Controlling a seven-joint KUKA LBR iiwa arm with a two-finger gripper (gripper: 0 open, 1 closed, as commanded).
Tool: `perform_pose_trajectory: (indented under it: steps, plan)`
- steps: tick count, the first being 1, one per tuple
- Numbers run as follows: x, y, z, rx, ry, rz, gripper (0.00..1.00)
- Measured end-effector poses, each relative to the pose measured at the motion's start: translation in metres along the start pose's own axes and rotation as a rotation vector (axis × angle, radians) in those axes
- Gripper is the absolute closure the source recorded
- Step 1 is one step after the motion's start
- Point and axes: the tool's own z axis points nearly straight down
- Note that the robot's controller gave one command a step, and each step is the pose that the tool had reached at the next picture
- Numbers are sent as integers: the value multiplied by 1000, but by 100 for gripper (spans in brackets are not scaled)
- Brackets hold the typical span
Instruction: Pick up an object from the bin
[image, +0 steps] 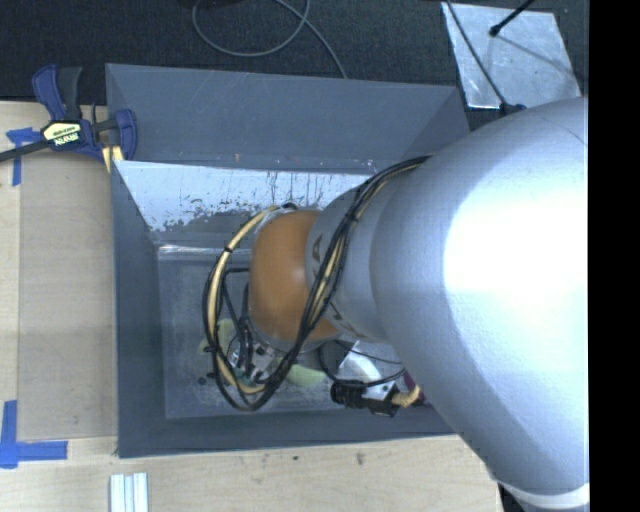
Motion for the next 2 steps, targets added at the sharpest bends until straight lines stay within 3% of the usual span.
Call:
perform_pose_trajectory:
  steps: [2]
  plan:
    - [0,0,-22,0,0,-1,100]
